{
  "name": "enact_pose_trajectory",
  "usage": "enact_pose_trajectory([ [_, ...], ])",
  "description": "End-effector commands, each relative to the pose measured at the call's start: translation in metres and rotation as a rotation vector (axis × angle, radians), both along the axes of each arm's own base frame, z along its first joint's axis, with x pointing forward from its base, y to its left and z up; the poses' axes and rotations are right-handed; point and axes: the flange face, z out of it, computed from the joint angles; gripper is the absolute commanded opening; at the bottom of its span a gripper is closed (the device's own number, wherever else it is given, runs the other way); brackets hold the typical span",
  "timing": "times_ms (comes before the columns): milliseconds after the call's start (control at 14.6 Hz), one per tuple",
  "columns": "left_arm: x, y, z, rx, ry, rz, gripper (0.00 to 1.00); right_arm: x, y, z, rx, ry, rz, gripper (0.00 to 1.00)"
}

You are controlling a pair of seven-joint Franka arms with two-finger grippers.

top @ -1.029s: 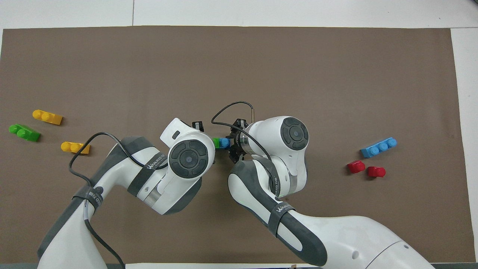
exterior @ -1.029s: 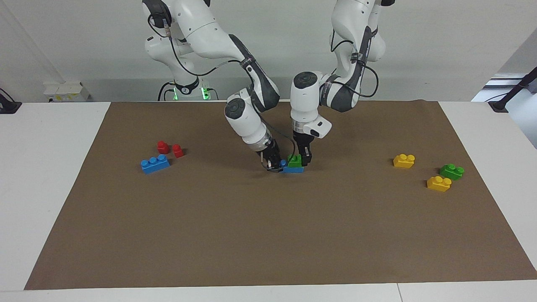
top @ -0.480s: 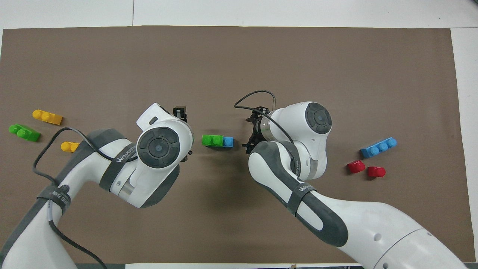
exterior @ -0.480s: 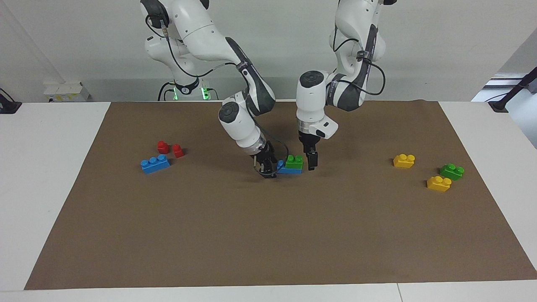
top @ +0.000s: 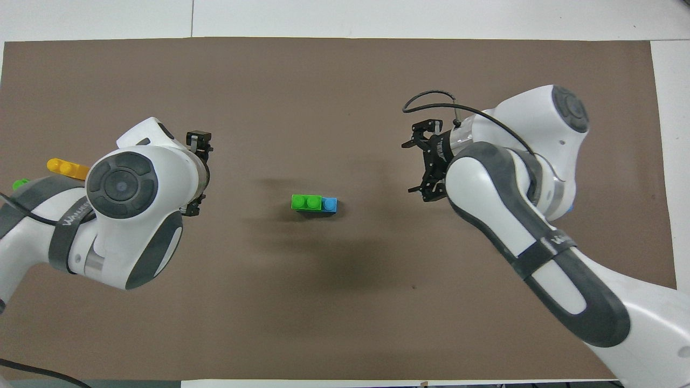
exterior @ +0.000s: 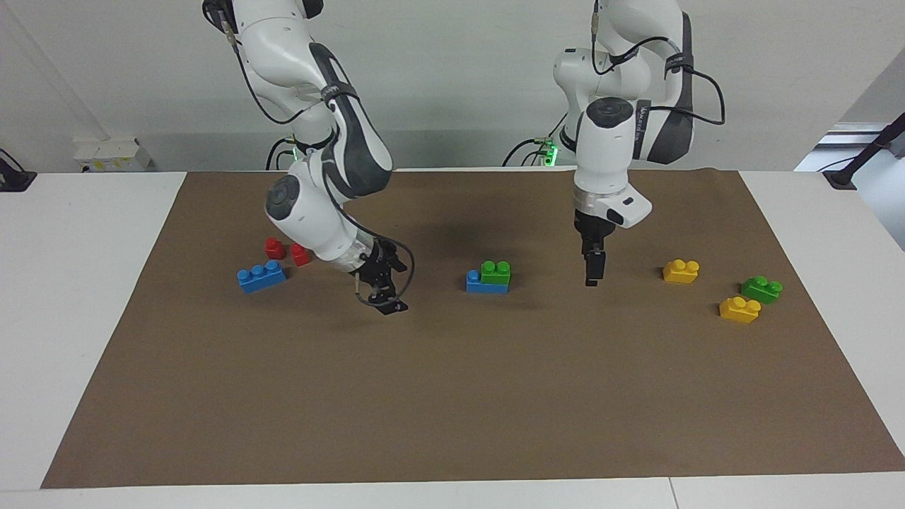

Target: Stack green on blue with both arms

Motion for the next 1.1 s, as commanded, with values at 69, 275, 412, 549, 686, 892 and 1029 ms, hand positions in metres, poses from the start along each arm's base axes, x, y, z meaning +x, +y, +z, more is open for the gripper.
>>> enact_pose_trajectory([
  [69, 0.017, 0.053, 0.025, 0.076, 0.018, -0.18, 1.0, -0.018, -0.076, 0.044, -0.052, -0.132, 0.442, 1.0],
  [275, 0.021, 0.094, 0.044, 0.098, 0.055, -0.373, 1.0, -0.041, -0.112, 0.093, -0.152, -0.202, 0.821, 1.0],
  [412, 0.028, 0.122, 0.068, 0.091, 0.1, -0.524, 1.0, -0.055, -0.142, 0.121, -0.171, -0.249, 0.997, 1.0],
  [549, 0.03, 0.147, 0.093, 0.079, 0.145, -0.67, 1.0, -0.066, -0.171, 0.145, -0.193, -0.311, 1.172, 1.0],
  [686, 0.028, 0.16, 0.115, 0.071, 0.191, -0.8, 1.0, -0.076, -0.179, 0.17, -0.26, -0.317, 1.316, 1.0],
  [892, 0.02, 0.159, 0.144, 0.079, 0.265, -1.026, 1.0, -0.077, -0.176, 0.203, -0.261, -0.263, 1.355, 1.0],
  [1029, 0.013, 0.155, 0.163, 0.036, 0.291, -1.15, 1.0, -0.068, -0.182, 0.218, -0.257, -0.257, 1.351, 1.0],
])
